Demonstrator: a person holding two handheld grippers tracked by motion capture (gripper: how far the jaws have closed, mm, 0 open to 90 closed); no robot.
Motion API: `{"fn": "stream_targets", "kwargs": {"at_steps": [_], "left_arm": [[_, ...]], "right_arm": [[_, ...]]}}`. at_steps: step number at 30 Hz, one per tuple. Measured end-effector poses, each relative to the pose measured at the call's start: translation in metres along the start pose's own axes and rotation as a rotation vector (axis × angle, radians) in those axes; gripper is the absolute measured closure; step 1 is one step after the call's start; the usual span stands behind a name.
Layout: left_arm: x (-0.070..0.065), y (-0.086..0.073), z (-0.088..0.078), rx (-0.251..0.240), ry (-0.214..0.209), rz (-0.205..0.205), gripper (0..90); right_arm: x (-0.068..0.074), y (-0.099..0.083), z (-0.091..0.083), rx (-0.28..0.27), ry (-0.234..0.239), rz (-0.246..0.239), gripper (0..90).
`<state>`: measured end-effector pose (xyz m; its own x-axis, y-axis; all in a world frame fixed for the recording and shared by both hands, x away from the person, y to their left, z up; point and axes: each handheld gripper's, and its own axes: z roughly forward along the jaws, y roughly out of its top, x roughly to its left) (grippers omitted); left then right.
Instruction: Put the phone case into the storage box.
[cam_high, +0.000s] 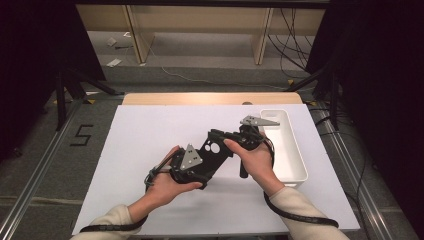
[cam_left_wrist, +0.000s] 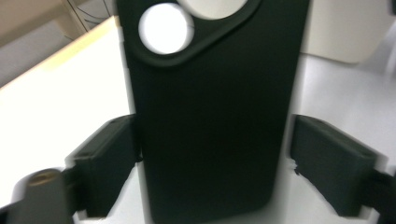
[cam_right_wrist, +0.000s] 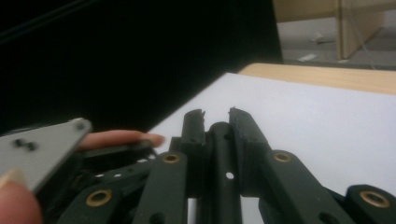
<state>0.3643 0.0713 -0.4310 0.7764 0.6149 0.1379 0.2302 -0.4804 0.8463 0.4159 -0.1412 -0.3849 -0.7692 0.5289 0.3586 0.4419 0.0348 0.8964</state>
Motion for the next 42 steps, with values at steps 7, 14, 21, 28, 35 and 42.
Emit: {"fn": "stream_targets", "kwargs": {"at_steps": [7, 14, 21, 28, 35, 42], "left_arm": [[0.004, -0.004, 0.000, -0.013, -0.040, -0.050, 15.8], [0.009, -0.006, -0.001, -0.030, -0.062, -0.066, 17.0], [0.011, -0.008, -0.002, -0.037, -0.076, -0.069, 17.3], [0.010, -0.008, 0.000, -0.040, -0.101, -0.062, 19.1], [0.012, -0.009, 0.001, -0.051, -0.140, -0.065, 23.9], [0.013, -0.009, 0.002, -0.060, -0.158, -0.061, 26.9]], "right_arm": [[0.006, 0.014, -0.010, 0.001, -0.011, -0.114, 77.9], [0.003, 0.015, -0.011, 0.055, -0.003, -0.182, 77.9], [0.003, 0.018, -0.012, 0.129, 0.033, -0.274, 77.8], [0.005, 0.021, -0.014, 0.161, 0.067, -0.331, 77.9], [0.006, 0.022, -0.014, 0.176, 0.086, -0.343, 77.8], [0.007, 0.021, -0.012, 0.190, 0.100, -0.347, 77.8]]}}
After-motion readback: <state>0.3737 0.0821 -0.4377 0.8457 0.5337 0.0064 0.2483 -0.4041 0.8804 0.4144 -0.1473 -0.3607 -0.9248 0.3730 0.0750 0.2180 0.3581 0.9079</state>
